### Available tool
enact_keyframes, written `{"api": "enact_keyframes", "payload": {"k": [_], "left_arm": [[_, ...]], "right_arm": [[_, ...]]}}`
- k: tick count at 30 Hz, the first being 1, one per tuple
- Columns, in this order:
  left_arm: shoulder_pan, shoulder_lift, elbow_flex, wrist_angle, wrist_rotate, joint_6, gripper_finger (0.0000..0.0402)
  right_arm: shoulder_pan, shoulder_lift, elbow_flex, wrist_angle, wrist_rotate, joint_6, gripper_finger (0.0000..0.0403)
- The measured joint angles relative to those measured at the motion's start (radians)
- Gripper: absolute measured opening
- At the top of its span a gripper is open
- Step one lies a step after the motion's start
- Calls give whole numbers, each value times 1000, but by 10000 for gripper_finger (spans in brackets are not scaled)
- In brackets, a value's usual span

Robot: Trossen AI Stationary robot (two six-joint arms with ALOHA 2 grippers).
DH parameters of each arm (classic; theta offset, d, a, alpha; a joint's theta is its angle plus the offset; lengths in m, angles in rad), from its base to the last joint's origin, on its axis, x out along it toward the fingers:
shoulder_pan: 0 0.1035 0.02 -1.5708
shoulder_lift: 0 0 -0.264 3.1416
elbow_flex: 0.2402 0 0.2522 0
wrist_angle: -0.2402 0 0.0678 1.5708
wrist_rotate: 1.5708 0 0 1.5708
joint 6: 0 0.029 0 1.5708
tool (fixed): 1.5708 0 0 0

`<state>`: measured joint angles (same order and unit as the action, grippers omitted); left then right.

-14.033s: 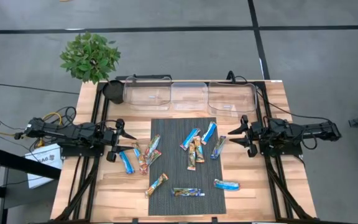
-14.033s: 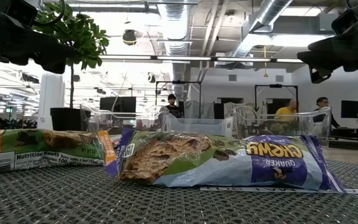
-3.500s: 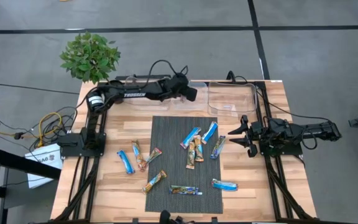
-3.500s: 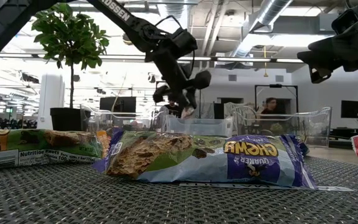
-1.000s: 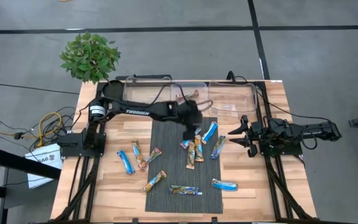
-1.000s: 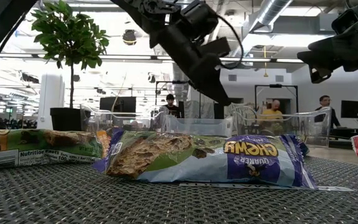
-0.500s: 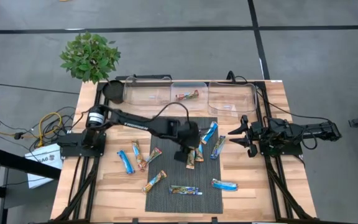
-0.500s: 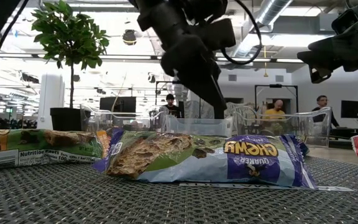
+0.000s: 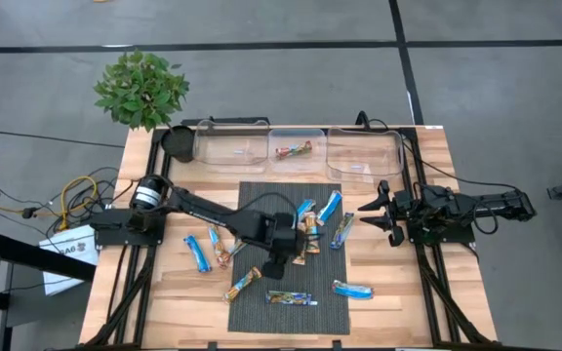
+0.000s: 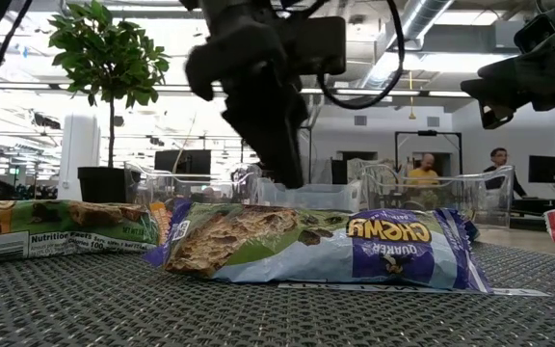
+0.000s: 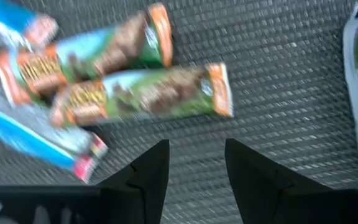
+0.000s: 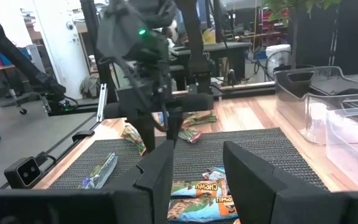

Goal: Pick and place Granola Bars by type
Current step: Put the left blue granola bar into the right transparent bin

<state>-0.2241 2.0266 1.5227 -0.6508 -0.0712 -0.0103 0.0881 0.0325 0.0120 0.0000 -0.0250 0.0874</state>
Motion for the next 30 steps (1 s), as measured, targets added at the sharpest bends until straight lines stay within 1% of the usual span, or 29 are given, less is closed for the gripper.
{"api": "enact_keyframes", "payload": {"k": [5,8,13,18,23,30], "left_arm": [[-49,0,0,-56,-3,-179,151],[-68,0,0,-85,16,-296,151],[-86,-17,0,-152,37,-538,151],[-103,-51,0,-320,39,-775,151],[-123,-86,0,-482,39,-963,151],[-137,-132,0,-659,31,-1242,151]], "right_arm": [[0,0,0,0,0,0,134],[0,0,0,0,0,0,133],[0,0,0,0,0,0,134],[0,0,0,0,0,0,133],[0,0,0,0,0,0,134],[0,0,0,0,0,0,133]]}}
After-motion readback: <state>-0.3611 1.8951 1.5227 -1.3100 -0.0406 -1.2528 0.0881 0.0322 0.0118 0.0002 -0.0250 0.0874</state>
